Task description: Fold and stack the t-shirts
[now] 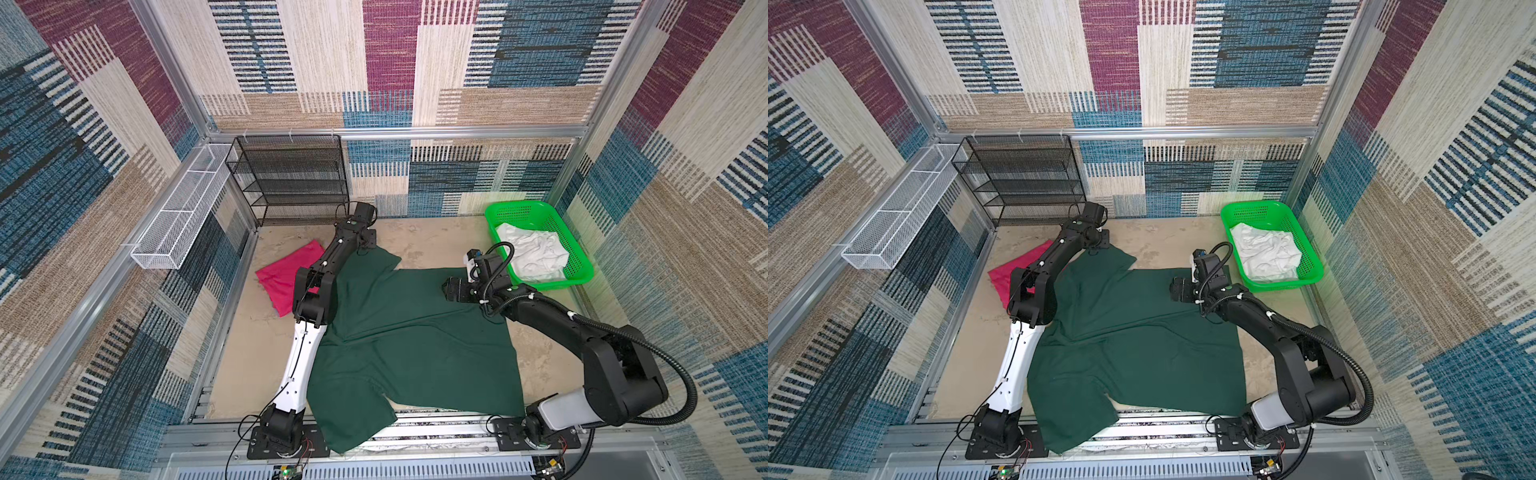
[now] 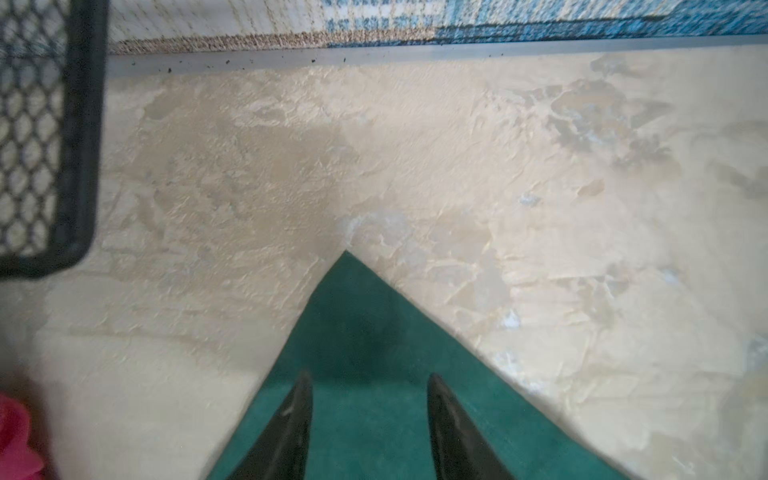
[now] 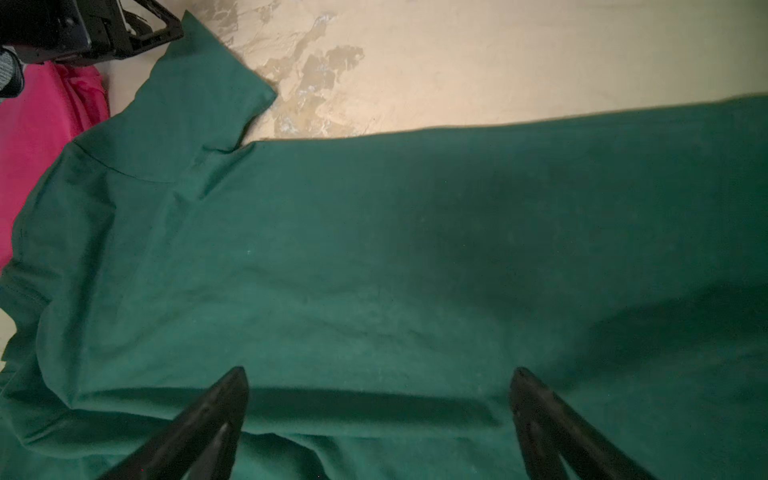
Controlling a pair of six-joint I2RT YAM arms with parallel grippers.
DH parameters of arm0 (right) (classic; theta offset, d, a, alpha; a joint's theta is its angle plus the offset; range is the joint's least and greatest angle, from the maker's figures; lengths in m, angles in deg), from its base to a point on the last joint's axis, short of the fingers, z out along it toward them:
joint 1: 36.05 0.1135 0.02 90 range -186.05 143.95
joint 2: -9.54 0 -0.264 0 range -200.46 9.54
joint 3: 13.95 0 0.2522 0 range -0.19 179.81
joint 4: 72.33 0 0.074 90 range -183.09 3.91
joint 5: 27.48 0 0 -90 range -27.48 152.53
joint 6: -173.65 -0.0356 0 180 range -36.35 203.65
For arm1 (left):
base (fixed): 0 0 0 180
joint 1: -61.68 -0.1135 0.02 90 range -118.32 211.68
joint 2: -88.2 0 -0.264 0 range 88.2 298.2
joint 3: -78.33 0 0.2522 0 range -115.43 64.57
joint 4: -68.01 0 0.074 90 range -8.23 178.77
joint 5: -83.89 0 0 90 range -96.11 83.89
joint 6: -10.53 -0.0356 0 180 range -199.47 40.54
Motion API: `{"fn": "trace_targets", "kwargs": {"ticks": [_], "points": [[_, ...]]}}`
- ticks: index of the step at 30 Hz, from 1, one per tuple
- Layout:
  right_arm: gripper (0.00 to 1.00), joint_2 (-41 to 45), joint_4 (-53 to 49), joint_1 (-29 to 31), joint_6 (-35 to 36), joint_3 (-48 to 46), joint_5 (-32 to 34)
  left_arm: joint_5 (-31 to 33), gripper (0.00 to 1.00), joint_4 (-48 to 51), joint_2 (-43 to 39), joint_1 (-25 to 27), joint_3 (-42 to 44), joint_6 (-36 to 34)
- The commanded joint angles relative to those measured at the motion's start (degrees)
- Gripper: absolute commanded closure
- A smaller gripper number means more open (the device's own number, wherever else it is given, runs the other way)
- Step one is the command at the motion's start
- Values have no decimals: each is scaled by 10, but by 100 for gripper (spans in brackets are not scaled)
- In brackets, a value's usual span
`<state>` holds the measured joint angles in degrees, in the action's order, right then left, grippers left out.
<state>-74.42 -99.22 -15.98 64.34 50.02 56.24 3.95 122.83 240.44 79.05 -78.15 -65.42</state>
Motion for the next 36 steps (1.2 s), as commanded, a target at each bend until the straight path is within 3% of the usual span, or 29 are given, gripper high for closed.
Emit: {"fn": "trace_targets", "kwargs": {"ticks": [1, 9, 12, 14, 15, 20, 26, 36], "points": [[2, 4, 25, 0, -10, -5, -11, -1, 54, 67, 25, -8, -34, 22], [2, -9, 30, 0, -6, -7, -23, -65, 58, 106, 62, -22, -70, 47], [1, -8, 35, 0, -7, -8, -26, -75, 71, 116, 62, -22, -70, 46], [1, -7, 36, 0, -8, -6, -28, -78, 89, 89, 42, -22, -33, 45], [2, -7, 35, 0, -7, -6, -29, -79, 93, 71, 27, -22, -8, 46], [1, -11, 40, 0, -5, -7, -30, -71, 100, 3, -42, -20, 79, 44], [1, -30, 38, -10, 1, 17, -7, -35, 100, -34, -132, -16, 154, 32], [2, -78, 24, -73, -1, 53, 51, 35, 100, -132, -333, -27, 400, 23]]}}
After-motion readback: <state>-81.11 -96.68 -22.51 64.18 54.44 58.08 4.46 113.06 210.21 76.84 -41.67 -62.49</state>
